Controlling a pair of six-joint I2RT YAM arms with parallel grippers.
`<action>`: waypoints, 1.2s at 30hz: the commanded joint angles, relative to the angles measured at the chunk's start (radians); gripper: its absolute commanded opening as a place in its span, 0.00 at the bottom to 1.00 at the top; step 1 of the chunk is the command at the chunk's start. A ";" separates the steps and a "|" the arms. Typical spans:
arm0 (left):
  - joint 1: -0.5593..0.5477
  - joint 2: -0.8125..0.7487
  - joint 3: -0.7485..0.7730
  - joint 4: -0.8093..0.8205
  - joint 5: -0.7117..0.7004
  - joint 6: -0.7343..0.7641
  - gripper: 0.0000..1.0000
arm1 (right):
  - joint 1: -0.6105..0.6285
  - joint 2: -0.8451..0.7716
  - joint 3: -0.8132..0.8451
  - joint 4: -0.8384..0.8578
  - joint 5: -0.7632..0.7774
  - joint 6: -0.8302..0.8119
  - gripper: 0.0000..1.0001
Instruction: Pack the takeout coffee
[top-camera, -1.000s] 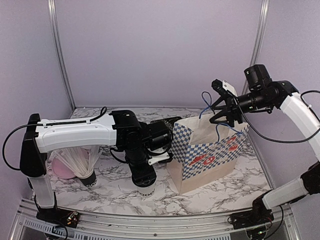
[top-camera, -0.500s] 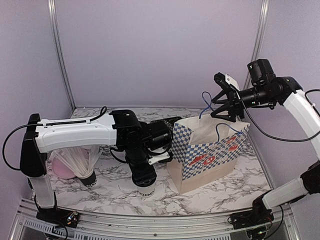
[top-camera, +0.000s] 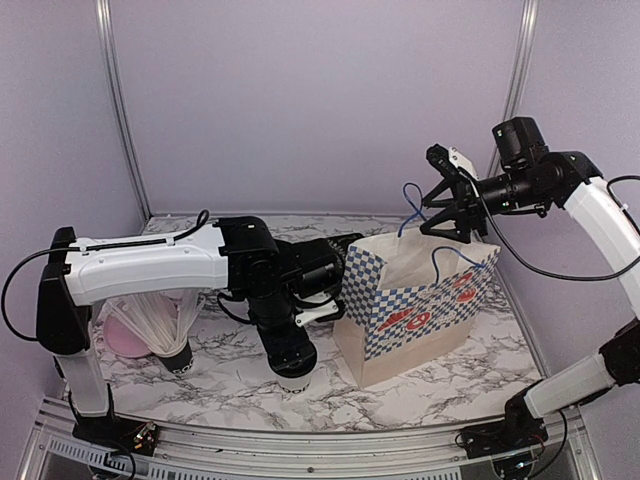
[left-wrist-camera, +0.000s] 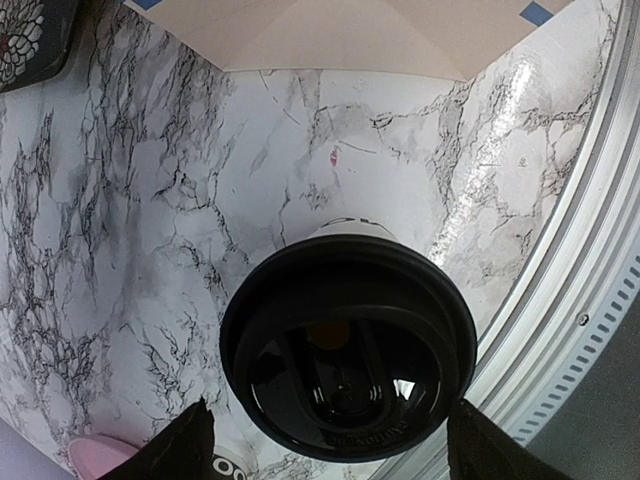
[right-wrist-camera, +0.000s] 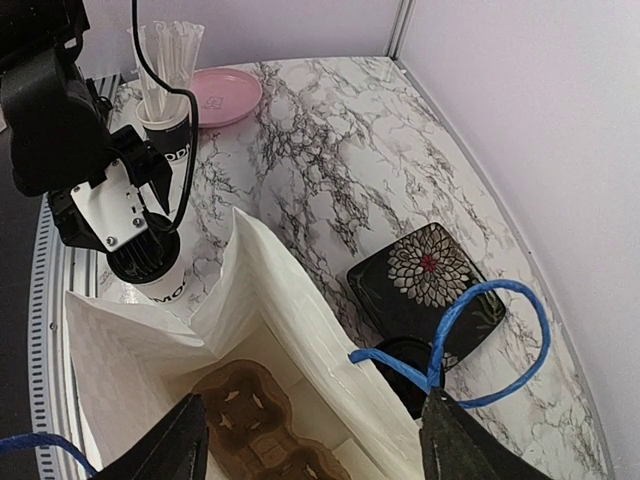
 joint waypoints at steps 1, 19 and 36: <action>-0.004 0.014 0.001 -0.040 0.029 0.002 0.81 | -0.008 -0.001 0.015 -0.011 -0.009 0.011 0.70; -0.002 0.064 0.003 -0.038 0.047 0.014 0.72 | -0.008 -0.023 -0.017 0.001 0.004 0.008 0.70; -0.002 -0.052 -0.026 -0.040 0.116 0.045 0.62 | -0.008 0.021 0.077 -0.016 0.025 0.016 0.70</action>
